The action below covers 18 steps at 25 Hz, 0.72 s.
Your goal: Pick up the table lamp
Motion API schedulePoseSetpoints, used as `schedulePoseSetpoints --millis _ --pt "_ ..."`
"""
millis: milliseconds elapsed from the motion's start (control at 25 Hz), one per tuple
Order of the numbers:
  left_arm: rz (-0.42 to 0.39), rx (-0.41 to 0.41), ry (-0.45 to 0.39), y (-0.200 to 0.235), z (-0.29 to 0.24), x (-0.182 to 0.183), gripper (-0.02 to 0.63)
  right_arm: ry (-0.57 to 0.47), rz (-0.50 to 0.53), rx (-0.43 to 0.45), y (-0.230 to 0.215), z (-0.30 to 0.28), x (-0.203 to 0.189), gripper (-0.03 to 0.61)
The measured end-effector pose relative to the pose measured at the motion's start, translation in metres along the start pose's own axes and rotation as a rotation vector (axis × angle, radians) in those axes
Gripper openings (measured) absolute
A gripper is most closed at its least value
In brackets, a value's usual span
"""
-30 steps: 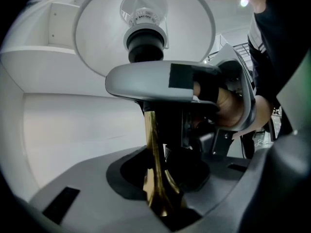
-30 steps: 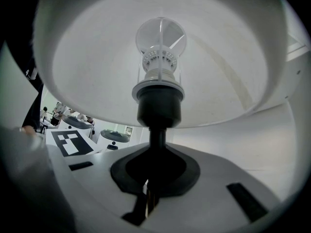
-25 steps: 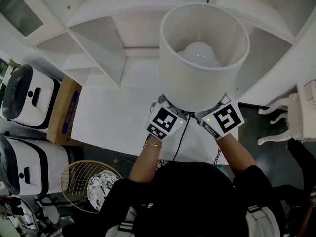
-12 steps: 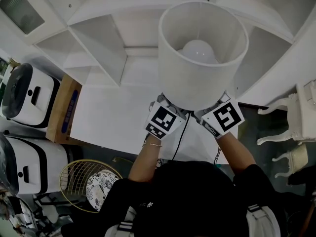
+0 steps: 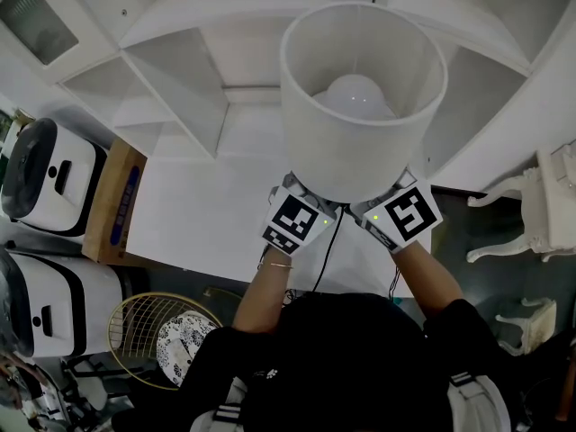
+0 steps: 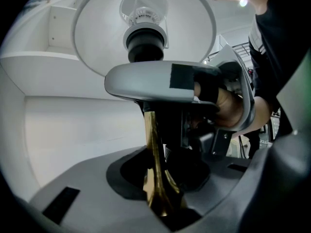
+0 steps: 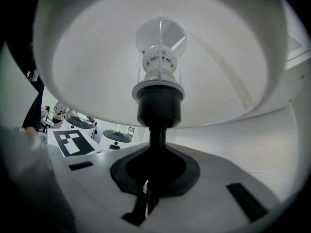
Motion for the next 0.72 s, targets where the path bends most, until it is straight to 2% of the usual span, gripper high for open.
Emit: schedulePoseSetpoints --millis 720 --pt "0.005 -0.016 -0.002 -0.0005 -0.0022 -0.0007 0.115 0.001 0.002 -0.008 -0.0002 0.0007 -0.001 0.017"
Point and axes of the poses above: the fingertips, and each gripper's own axes: z backward along the fingers, y to its left, x out of its top, the point moved 9 cm from there along z, backward along the fingers, and after that the axes turned 14 degrees about y, right-handed, at the moved point
